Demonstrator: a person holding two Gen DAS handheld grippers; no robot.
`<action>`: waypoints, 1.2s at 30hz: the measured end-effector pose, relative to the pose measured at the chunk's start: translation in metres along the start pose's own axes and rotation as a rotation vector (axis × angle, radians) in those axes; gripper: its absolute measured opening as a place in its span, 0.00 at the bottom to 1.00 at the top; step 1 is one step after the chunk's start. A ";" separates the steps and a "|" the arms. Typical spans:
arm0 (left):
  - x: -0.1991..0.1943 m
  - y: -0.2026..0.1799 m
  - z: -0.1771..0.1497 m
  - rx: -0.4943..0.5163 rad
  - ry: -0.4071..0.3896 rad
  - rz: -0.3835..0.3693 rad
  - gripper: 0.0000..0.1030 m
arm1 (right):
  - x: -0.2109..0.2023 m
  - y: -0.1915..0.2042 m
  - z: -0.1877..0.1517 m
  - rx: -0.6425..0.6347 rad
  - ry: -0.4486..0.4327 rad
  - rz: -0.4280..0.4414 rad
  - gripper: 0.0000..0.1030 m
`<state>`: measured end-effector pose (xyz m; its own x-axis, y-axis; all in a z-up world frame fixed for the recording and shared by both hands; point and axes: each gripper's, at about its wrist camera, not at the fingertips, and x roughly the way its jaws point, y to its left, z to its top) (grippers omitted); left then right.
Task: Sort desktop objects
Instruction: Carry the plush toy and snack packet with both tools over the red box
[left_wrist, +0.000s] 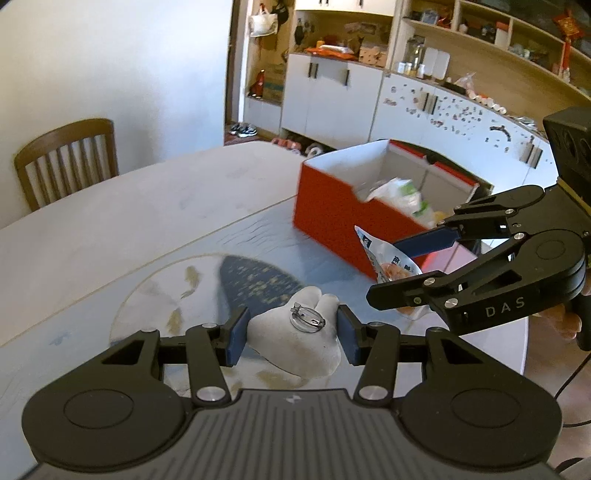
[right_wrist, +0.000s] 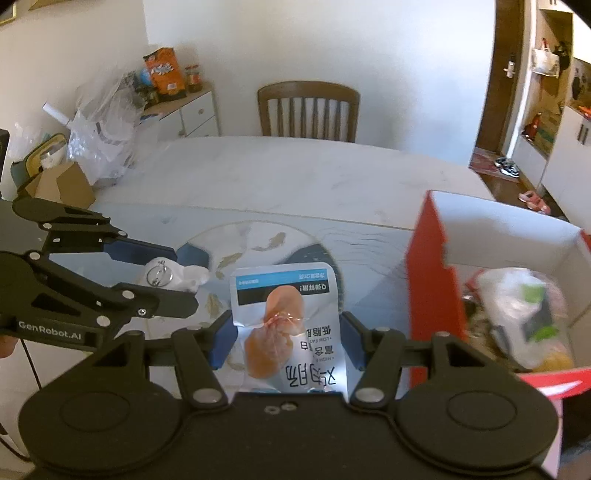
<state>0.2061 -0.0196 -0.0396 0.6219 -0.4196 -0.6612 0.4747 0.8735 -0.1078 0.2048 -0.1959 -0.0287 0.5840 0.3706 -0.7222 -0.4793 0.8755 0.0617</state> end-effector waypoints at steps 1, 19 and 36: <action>0.000 -0.004 0.003 0.002 -0.002 -0.005 0.48 | -0.005 -0.003 0.000 0.004 -0.002 -0.004 0.58; 0.034 -0.090 0.066 0.044 -0.058 -0.077 0.48 | -0.059 -0.102 -0.005 0.075 -0.045 -0.066 0.58; 0.095 -0.145 0.131 0.072 -0.081 -0.039 0.48 | -0.056 -0.211 0.003 0.107 -0.063 -0.117 0.58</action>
<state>0.2778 -0.2188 0.0101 0.6490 -0.4744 -0.5947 0.5413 0.8373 -0.0771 0.2750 -0.4002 0.0006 0.6732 0.2796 -0.6845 -0.3346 0.9407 0.0552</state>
